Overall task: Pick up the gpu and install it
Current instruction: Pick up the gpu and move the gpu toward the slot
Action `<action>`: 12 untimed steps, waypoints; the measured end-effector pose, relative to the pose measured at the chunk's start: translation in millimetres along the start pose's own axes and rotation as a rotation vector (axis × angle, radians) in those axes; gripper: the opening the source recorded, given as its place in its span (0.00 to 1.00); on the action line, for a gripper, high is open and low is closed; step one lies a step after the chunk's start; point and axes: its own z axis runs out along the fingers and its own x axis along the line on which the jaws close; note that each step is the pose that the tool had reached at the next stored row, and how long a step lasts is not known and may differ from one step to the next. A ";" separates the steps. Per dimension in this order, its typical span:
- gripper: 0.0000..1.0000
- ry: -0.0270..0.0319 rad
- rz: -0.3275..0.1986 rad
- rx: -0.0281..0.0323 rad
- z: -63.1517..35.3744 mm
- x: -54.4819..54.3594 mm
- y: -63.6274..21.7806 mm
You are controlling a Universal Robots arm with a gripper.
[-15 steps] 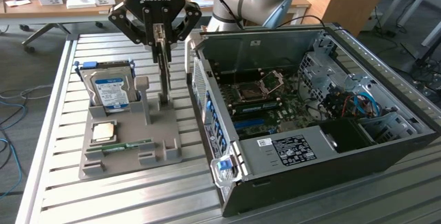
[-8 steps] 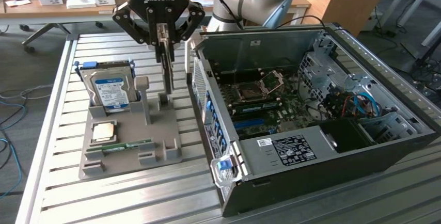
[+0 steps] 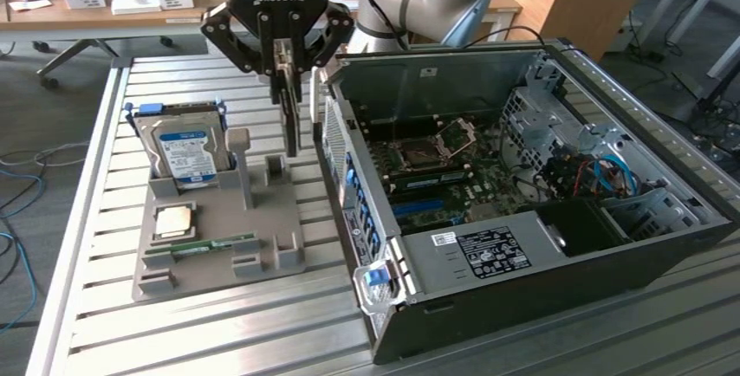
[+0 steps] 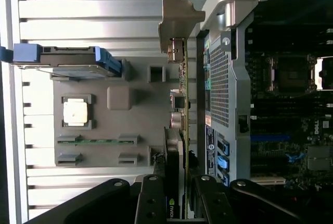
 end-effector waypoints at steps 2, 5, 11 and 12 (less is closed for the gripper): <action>0.27 0.0000 0.000 0.0000 0.1 -2.7 0.2; 0.27 0.0000 0.000 0.0000 0.2 -7.1 0.4; 0.27 0.0000 0.000 -0.0001 0.4 -15.7 0.8; 0.27 0.0000 0.000 -0.0002 0.5 -17.2 0.9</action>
